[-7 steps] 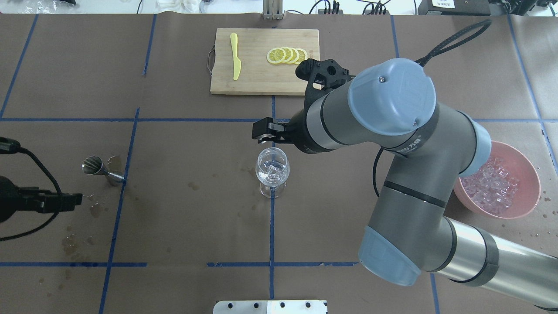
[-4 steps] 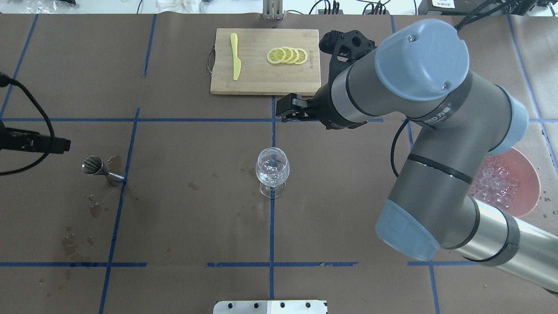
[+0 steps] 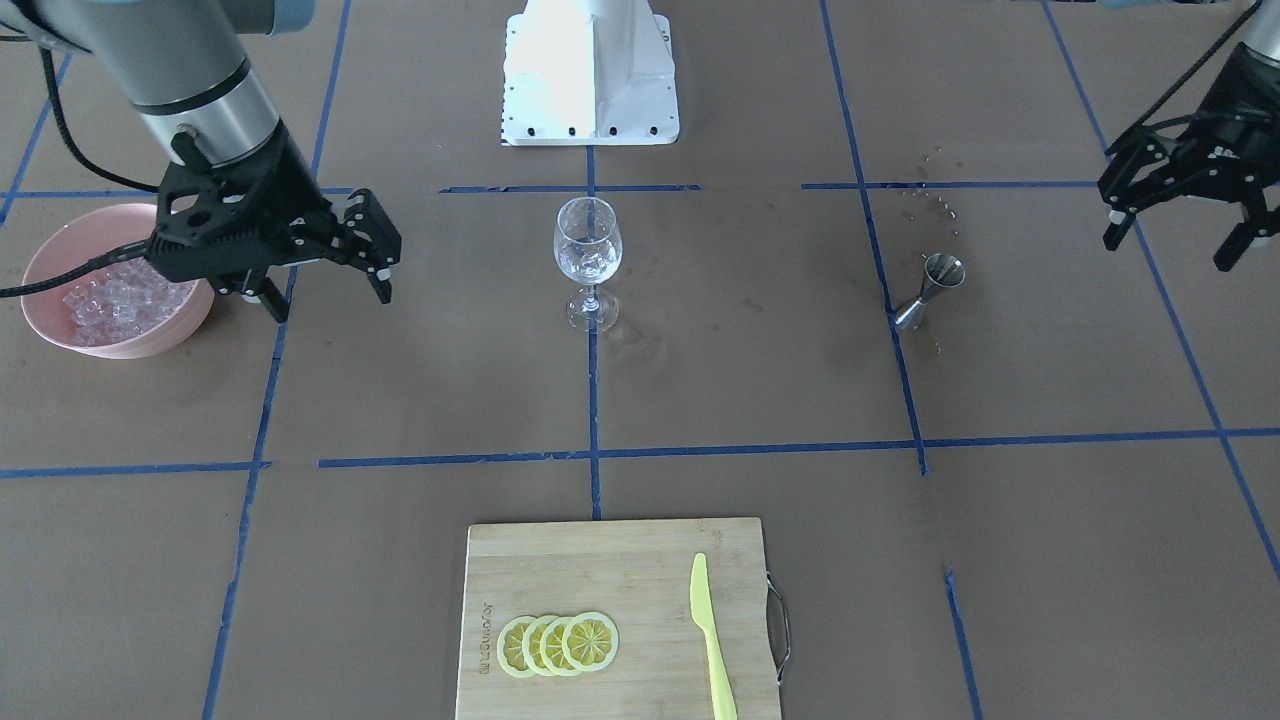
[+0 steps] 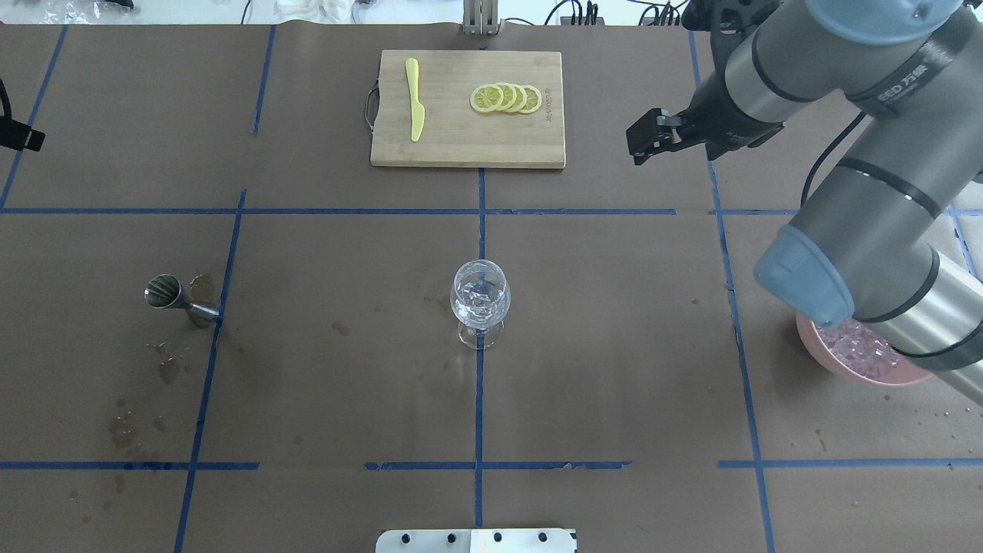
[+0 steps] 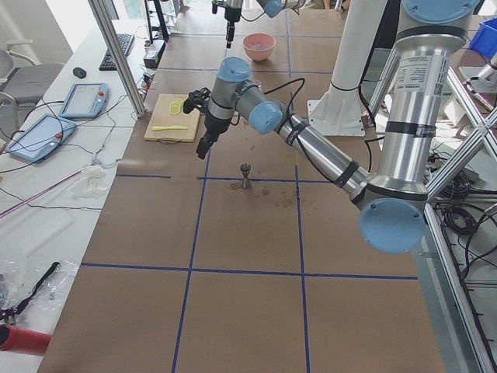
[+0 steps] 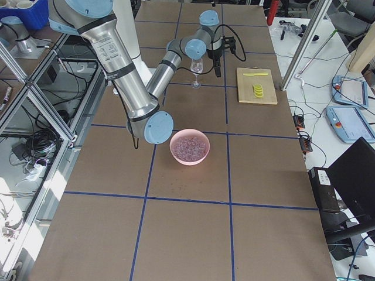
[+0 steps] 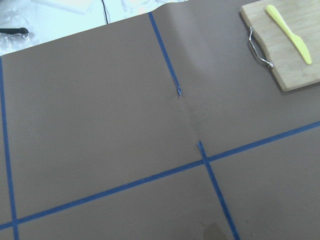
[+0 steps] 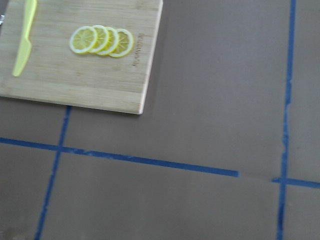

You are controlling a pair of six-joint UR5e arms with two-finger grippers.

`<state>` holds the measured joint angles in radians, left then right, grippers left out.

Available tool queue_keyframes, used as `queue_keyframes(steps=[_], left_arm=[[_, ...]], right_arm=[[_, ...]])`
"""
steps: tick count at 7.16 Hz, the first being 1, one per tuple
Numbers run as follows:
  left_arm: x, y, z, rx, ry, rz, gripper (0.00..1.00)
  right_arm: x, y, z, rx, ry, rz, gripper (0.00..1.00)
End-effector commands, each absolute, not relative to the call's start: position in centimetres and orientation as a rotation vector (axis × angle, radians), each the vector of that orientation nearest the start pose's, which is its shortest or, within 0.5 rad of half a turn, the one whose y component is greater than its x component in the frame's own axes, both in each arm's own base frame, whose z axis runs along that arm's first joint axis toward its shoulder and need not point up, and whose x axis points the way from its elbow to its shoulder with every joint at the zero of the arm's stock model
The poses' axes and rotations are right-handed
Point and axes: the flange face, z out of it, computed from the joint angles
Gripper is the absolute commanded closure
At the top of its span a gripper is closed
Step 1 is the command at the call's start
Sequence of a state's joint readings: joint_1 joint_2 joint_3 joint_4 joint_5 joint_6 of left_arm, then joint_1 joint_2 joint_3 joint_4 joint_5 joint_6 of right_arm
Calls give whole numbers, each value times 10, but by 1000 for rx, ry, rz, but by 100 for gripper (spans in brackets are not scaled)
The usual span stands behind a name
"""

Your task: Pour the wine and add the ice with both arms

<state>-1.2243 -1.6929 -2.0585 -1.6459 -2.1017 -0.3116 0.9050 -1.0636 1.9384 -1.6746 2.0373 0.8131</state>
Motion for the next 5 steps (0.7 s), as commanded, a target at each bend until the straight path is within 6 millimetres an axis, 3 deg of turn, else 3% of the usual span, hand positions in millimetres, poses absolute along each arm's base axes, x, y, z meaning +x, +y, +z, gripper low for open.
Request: queue_keyframes(steps=[1,3,5], left_arm=[[68,-542,399,436,653,209,0],[43,-552,423,383,708,189,0],[8,-554,451,377,681,188,0]], right_arm=[[-245,-566,300,212,-701,-149,0],[-165,-595,381,172,-689,-267,0],[-86,-606,468,125,-707,-323,0]])
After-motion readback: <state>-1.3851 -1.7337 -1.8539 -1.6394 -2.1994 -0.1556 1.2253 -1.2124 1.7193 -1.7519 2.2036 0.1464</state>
